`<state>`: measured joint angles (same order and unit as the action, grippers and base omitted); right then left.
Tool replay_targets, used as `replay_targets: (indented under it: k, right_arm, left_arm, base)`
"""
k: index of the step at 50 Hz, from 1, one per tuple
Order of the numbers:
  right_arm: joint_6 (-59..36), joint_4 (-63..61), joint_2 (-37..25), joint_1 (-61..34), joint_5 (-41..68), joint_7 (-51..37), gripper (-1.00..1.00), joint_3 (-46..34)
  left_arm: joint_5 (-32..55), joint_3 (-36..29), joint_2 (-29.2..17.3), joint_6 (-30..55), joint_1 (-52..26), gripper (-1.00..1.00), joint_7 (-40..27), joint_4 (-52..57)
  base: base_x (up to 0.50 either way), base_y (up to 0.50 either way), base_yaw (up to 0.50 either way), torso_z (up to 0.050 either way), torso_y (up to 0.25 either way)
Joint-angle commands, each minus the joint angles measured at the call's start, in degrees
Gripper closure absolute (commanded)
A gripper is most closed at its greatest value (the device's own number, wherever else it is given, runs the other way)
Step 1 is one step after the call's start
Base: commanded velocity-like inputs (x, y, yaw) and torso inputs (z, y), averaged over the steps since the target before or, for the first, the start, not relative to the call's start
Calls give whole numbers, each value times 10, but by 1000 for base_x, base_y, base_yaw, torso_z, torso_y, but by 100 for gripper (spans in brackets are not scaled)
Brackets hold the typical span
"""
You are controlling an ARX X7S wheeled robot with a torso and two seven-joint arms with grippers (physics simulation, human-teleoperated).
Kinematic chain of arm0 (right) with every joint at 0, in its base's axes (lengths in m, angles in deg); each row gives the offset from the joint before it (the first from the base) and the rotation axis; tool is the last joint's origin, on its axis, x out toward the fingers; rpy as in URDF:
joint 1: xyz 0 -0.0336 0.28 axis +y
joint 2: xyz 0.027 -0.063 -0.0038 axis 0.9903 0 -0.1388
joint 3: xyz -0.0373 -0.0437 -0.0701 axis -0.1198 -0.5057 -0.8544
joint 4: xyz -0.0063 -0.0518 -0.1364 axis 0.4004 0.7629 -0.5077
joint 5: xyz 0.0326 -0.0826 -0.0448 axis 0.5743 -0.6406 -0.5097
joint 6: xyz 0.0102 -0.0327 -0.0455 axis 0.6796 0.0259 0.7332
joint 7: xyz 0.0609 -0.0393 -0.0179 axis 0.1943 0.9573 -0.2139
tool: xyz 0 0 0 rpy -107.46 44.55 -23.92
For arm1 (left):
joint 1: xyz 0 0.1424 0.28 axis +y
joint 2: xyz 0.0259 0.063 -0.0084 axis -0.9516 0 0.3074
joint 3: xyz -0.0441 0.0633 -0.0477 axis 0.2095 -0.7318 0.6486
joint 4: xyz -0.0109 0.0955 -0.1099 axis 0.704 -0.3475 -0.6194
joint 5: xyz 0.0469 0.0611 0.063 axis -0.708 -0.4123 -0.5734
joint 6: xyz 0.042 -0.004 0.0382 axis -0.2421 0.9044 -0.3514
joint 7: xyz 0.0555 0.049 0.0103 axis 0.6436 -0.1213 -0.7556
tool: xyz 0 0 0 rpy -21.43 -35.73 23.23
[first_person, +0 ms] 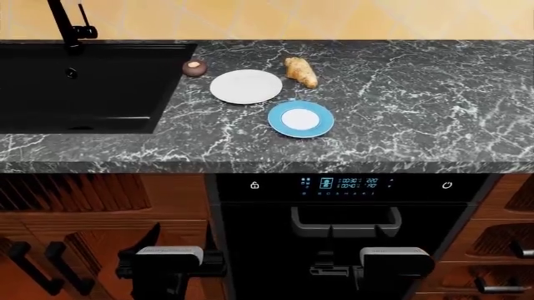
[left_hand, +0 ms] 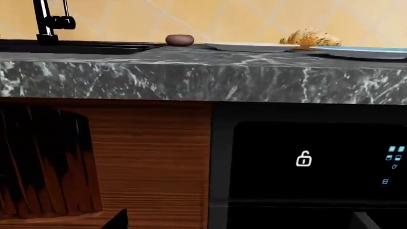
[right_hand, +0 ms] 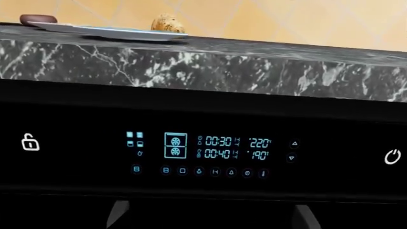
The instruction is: Place the pastries on the plates.
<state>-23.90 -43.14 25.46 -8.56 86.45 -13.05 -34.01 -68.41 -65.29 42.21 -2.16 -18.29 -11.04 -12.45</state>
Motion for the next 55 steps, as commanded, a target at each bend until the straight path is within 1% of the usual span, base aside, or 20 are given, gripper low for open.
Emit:
replay_targets:
  k: [1,38,40,42,45,47,48,49,51,53,55]
  right_arm:
    - [-5,2,-8,-2,2,-13,-100,-10]
    - [-11,5,-25,-7,13,-37,-100,-34]
    - [-11,5,-26,-7,14,-38,-100,-35]
    - [-11,5,-26,-7,16,-39,-100,-36]
    - [-11,6,-27,-8,19,-40,-100,-36]
    - [-9,6,-28,-8,23,-37,-100,-37]
    - [-8,7,-28,-8,24,-36,-100,-38]
    - [-7,8,-28,-8,25,-36,-100,-38]
    - [-7,8,-28,-9,26,-38,-100,-39]
    - [-7,8,-29,-9,27,-39,-100,-40]
    - [-7,9,-30,-9,28,-40,-100,-41]
  left_arm:
    - [8,-11,-8,-13,2,-100,-5,4]
    - [17,-39,-29,-22,-1,-100,-24,1]
    - [18,-40,-30,-23,-1,-100,-24,0]
    - [39,-31,-26,-15,-1,-100,-25,3]
    - [31,-37,-28,-12,-2,-100,-30,6]
    - [17,-47,-32,-35,3,-100,-27,11]
    - [-1,-52,-32,-20,1,-100,-40,15]
    - [17,-52,-32,-16,1,-100,-27,13]
    - [15,-50,-31,-3,-2,-100,-36,13]
    - [31,-40,-38,-22,7,-100,-28,14]
    - [37,-36,-35,-17,3,-100,-34,13]
  base:
    - [0,0,0,50,0]
    - [0,0,0,50,0]
    - [0,0,0,50,0]
    - [0,0,0,50,0]
    - [0,0,0,5,0]
    - [0,0,0,0,0]
    - [0,0,0,0,0]
    - [0,0,0,0,0]
    - [0,0,0,0,0]
    - [0,0,0,0,0]
    - [0,0,0,0,0]
